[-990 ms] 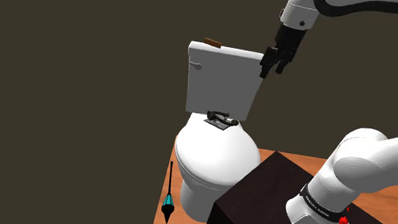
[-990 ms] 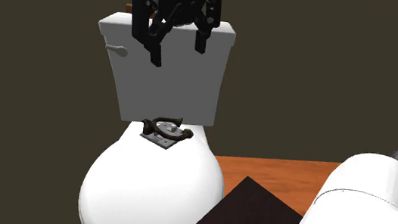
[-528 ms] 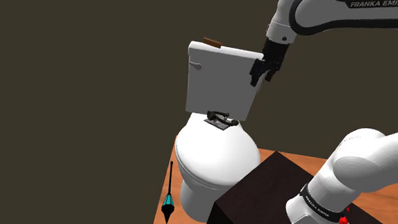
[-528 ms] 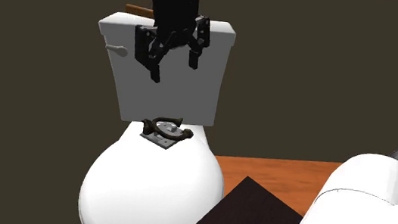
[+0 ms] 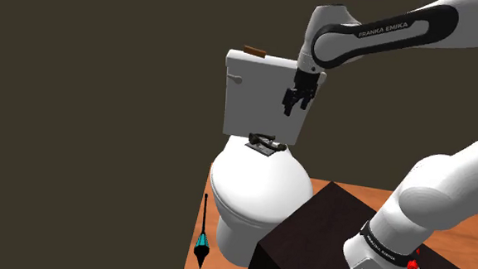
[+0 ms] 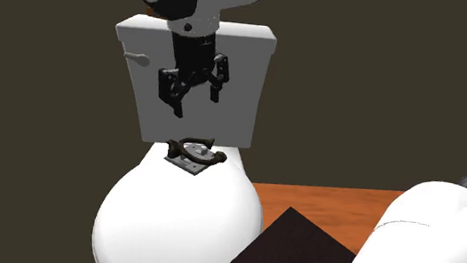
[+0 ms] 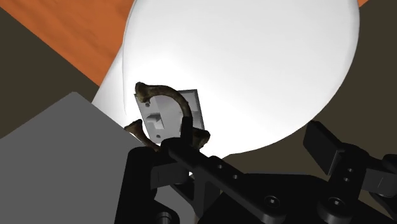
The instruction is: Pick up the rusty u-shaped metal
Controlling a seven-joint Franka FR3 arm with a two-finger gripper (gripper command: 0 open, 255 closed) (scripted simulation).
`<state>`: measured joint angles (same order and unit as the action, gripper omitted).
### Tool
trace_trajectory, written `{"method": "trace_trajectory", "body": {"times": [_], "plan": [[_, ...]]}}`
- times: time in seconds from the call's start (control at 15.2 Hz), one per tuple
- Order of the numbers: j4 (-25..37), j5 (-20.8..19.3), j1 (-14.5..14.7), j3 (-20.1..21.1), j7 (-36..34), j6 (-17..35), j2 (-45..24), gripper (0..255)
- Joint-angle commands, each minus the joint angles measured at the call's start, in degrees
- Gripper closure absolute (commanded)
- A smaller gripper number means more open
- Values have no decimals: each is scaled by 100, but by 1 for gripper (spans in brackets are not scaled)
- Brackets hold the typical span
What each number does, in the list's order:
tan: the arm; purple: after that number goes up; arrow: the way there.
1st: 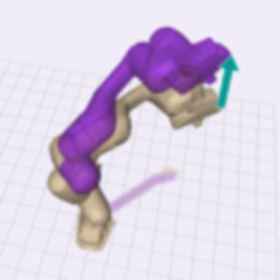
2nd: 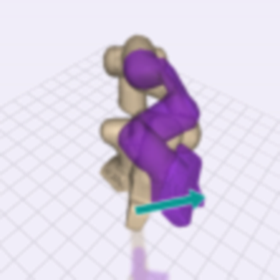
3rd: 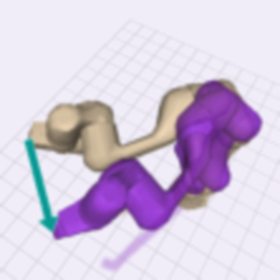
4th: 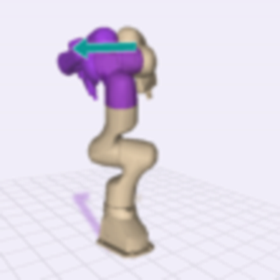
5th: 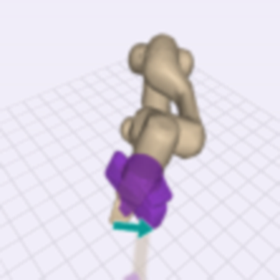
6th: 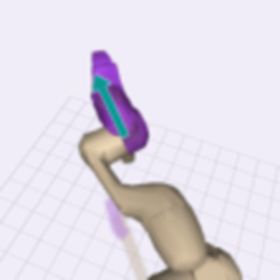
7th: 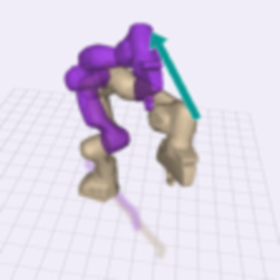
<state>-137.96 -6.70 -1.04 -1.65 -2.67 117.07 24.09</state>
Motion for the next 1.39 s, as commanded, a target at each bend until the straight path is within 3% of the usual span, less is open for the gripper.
{"method": "trace_trajectory", "body": {"times": [0.0, 0.66, 1.32], "plan": [[61, -25, -24, -58, 64, 295, -402, 0], [834, -22, -172, -315, 479, 1457, -2581, 0], [2291, 147, -403, -365, 909, 2010, -4843, 0]]}}
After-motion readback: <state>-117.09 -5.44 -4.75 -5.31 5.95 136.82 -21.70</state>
